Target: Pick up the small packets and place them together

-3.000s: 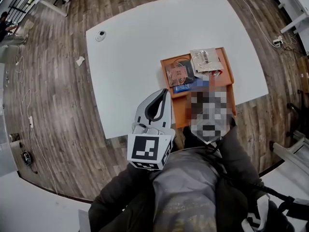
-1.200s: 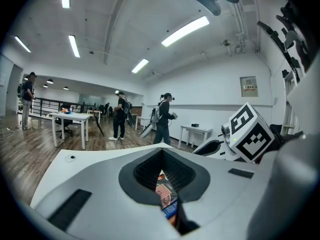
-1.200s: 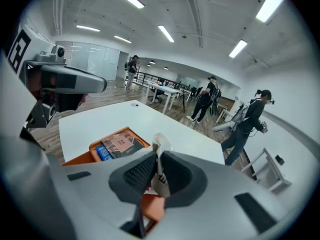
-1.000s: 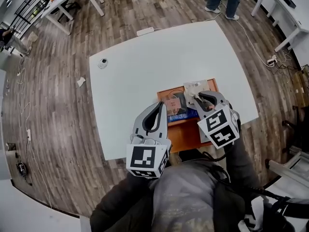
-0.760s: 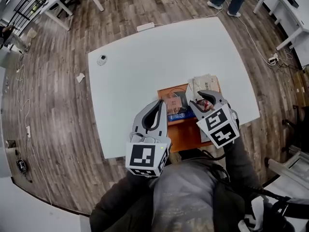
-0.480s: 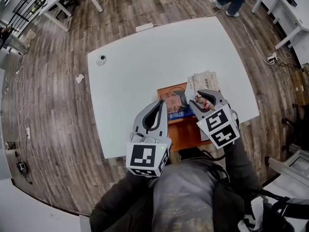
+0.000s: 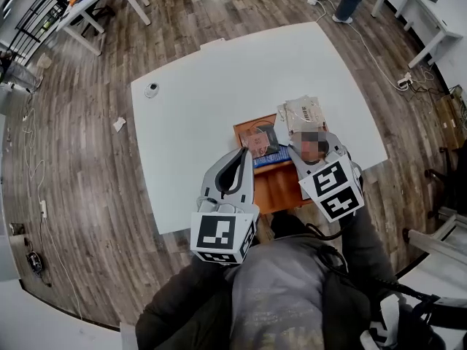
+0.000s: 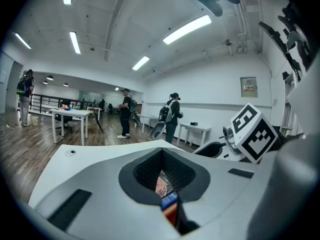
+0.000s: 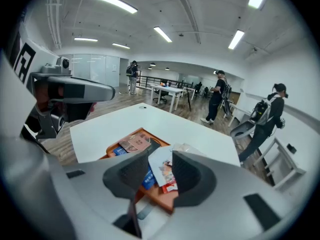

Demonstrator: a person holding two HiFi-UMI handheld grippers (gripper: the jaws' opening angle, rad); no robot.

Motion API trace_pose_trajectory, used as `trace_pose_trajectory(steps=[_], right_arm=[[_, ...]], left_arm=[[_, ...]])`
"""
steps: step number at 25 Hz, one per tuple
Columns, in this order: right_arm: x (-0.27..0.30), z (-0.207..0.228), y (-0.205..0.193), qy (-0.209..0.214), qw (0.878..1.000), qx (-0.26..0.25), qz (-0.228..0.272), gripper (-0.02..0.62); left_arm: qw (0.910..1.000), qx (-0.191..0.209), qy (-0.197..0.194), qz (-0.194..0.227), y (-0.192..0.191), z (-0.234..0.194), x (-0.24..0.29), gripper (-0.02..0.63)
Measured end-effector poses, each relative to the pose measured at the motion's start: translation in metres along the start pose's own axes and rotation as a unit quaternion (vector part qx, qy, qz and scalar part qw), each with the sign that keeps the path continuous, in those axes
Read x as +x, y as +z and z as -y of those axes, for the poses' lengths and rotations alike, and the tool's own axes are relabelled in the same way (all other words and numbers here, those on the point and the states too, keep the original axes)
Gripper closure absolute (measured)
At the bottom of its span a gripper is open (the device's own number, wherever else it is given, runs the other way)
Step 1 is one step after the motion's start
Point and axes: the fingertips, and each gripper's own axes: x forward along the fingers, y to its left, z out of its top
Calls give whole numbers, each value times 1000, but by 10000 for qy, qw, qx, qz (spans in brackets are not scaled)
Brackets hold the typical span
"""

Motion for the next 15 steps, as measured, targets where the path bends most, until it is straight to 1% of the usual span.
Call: trace_pose_trajectory(steps=[4, 8, 11, 15], right_arm=[[-17, -3, -10, -183, 9998, 66, -25, 446], [-28, -11, -33, -260, 9993, 201, -183, 446], [-29, -21, -59, -173, 9981, 360, -477, 446], [-19, -34, -99, -77, 9935, 429, -1048, 446]], left_arm=[[9998, 48, -161, 46, 0, 13, -9, 607], [9994, 78, -352, 9, -7, 29, -16, 607], [9987, 105, -501, -80, -15, 39, -19, 607], [9979, 131, -593, -233, -24, 45, -19, 607]])
